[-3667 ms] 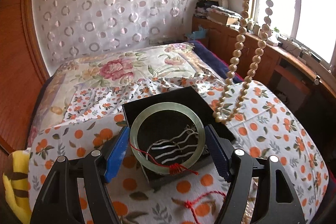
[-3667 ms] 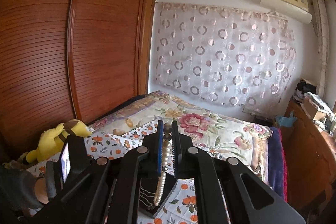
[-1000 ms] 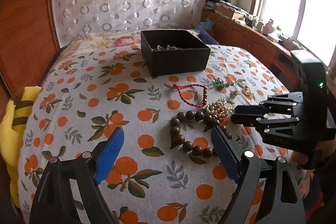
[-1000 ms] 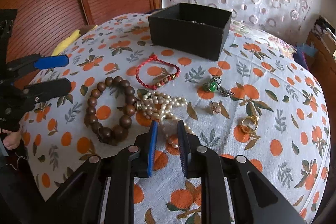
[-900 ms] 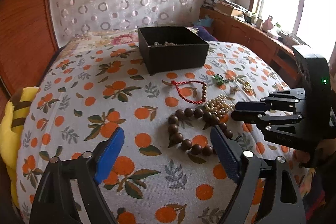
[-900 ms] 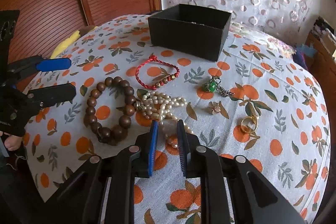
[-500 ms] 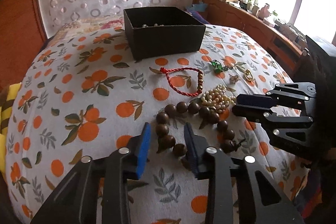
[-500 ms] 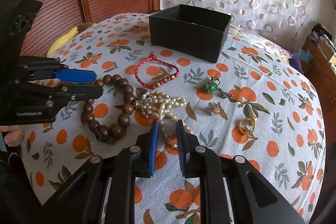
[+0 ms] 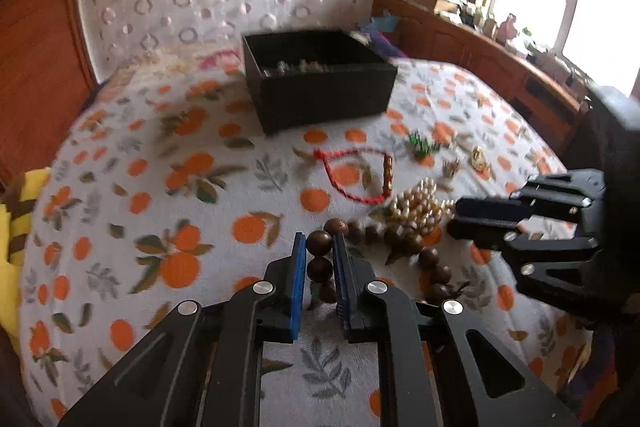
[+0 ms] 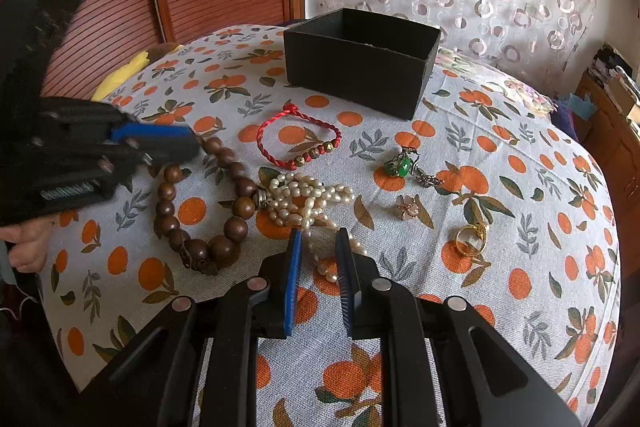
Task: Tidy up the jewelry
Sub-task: 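Grasp the dark wooden bead bracelet with the left gripper while the right grasps the long gold bead strand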
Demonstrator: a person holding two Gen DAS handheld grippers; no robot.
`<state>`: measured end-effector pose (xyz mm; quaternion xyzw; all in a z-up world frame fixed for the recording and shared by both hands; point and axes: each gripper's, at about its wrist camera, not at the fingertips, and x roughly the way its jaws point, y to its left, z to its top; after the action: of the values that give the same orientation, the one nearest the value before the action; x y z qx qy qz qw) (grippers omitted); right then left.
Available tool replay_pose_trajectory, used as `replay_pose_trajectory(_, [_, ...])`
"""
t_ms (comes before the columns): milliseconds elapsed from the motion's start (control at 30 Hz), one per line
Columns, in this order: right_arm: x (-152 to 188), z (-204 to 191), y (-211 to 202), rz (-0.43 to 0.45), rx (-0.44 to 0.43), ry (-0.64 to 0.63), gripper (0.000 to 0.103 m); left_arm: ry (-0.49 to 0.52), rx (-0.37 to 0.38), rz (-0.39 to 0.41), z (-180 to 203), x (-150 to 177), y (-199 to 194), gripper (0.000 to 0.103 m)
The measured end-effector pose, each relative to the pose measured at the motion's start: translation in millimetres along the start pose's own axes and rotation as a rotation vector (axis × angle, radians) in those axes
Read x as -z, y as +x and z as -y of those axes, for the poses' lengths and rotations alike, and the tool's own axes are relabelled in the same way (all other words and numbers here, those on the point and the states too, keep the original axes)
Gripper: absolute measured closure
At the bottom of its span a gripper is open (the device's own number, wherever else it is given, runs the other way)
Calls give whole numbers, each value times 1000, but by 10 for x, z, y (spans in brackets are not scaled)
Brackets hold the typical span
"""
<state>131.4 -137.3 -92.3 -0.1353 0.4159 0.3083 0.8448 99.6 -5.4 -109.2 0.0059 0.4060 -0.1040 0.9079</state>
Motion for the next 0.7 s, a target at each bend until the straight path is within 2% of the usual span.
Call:
replay_pose_trajectory(233, [2, -5, -7, -1, 2, -4, 84, -5, 8, 95, -12, -99, -431, 91])
replay_pose_trajectory(300, [0, -18, -10, -3, -6, -18, 88, -5, 9, 112, -14, -124, -501, 91])
replay_pose_trajectory(333, [-3, -31, -12, -8, -16, -26, 96, -4, 10, 120, -12, -137, -533, 91])
replay_pose_trajectory(500, [-44, -69, -25, -36, -10, -47, 98, 8, -2, 133, -11, -162, -564, 91])
replay_pose_trajectory(700, [-244, -119, -426, 80, 6, -45, 98, 0, -4, 157, -48, -211, -626, 91])
